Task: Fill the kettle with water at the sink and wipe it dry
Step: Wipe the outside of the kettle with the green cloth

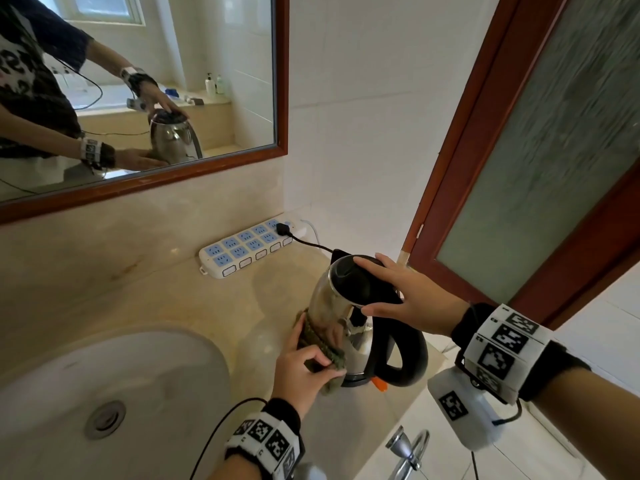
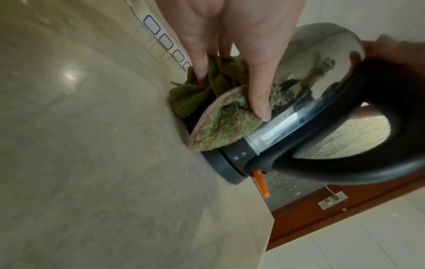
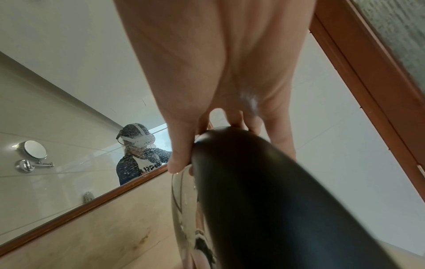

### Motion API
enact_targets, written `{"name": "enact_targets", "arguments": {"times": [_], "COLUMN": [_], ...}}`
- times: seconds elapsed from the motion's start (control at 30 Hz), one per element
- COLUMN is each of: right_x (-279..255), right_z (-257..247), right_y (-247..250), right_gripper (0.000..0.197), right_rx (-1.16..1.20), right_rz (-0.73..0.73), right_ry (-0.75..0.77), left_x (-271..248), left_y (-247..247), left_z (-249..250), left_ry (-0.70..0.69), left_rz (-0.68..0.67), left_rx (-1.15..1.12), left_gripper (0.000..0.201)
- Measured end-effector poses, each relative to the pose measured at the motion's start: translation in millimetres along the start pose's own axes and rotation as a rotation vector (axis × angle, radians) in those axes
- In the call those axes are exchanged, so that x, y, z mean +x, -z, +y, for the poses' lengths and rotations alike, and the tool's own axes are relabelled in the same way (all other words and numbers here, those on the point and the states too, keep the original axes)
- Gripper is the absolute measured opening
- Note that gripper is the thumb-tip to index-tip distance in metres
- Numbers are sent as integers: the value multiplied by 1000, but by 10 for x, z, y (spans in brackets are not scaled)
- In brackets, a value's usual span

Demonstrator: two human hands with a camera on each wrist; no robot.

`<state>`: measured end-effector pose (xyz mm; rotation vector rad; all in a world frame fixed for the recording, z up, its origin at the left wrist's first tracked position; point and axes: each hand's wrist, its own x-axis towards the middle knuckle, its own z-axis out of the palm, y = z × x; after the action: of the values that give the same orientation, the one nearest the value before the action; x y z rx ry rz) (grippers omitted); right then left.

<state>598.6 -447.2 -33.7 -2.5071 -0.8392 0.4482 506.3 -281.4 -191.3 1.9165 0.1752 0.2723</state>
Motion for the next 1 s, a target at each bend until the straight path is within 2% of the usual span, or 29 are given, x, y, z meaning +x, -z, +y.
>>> {"name": "enact_targets", "arguments": {"times": [0.1, 0.23, 0.33, 0.47, 0.57, 0.67, 0.77, 0.9, 1.0], "right_x": [6, 3, -10, 12, 16, 16, 14, -28, -46], "right_z": [8, -17, -33, 4, 24, 17, -10, -30, -15], "right_y": [6, 37, 48, 26, 15, 25, 64, 165, 263], "right_gripper": [75, 76, 76, 76, 76, 76, 76, 78, 77], "right_rx": [9, 8, -5, 19, 25, 20, 1, 24, 71], "right_rz": [-5, -20, -30, -10, -6, -5, -35, -69, 32], "right_ry": [3, 1, -1, 16, 24, 27, 26, 16, 24], "left_x": [38, 319, 585, 663, 486, 367, 445, 629, 712], "left_y": [85, 357, 494, 575, 487, 418, 544, 674, 527], "left_z": [86, 557, 808, 562, 245, 168, 464, 1141, 1474], "left_ry": [-1, -123, -158, 18, 122, 114, 93, -111, -217], "left_rz": [-1, -24, -154, -311, -363, -297, -258, -199, -122], "left_rx": [-2, -19, 8, 4, 68, 25, -17, -58, -36], "left_gripper": [33, 26, 30, 33, 34, 38, 32, 25, 28]}}
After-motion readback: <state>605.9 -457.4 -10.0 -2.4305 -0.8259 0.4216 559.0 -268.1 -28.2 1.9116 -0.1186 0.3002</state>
